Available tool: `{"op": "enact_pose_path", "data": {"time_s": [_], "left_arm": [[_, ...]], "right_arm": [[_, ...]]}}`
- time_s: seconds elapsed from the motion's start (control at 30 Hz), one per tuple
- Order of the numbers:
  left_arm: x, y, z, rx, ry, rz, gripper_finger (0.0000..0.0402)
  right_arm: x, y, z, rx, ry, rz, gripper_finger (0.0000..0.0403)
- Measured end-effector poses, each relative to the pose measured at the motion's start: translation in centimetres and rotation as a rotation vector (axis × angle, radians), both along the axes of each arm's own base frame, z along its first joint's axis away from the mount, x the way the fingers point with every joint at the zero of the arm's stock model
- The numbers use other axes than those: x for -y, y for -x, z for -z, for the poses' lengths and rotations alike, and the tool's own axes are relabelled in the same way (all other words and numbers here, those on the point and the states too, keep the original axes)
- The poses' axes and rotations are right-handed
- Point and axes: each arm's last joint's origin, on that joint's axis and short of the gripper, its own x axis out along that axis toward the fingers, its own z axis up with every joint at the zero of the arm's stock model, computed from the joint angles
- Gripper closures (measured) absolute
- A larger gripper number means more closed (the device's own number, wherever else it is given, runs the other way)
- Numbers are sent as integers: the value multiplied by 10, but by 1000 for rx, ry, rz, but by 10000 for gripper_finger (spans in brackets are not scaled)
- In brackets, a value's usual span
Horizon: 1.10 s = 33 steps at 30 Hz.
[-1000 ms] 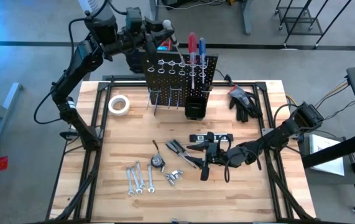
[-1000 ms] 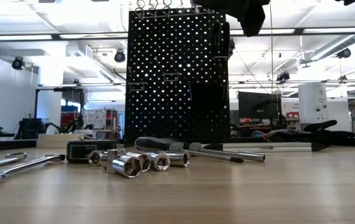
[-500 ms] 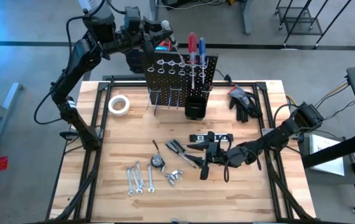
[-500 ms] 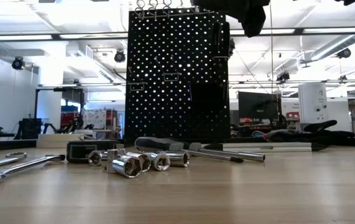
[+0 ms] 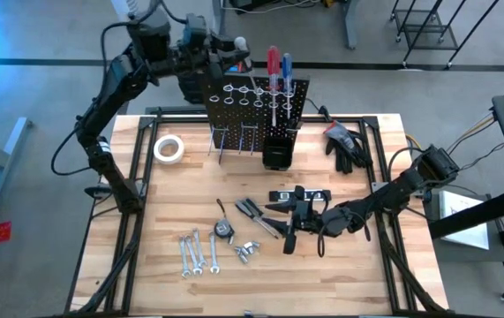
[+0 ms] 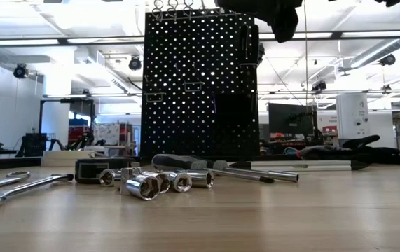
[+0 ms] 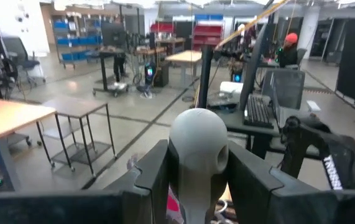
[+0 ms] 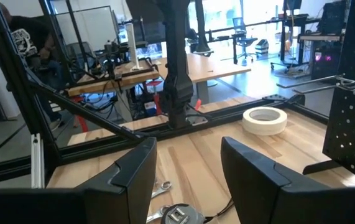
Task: Hang tools onto peg board
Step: Hang the left bit driver handle on the peg board
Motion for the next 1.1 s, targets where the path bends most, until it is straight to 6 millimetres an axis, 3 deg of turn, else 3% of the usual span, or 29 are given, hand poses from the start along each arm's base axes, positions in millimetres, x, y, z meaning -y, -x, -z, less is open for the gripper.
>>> {"op": "enact_pose_path", "data": {"time_s": [0.37,1.1], "left_arm": [[-10,-17,13,-36,30,13,281],[-10,-6,8,-10,101,3,283]], "right_arm": [[0,0,1,-3,-13,0,235],[1,0,1,-2,-18,4,245]]}}
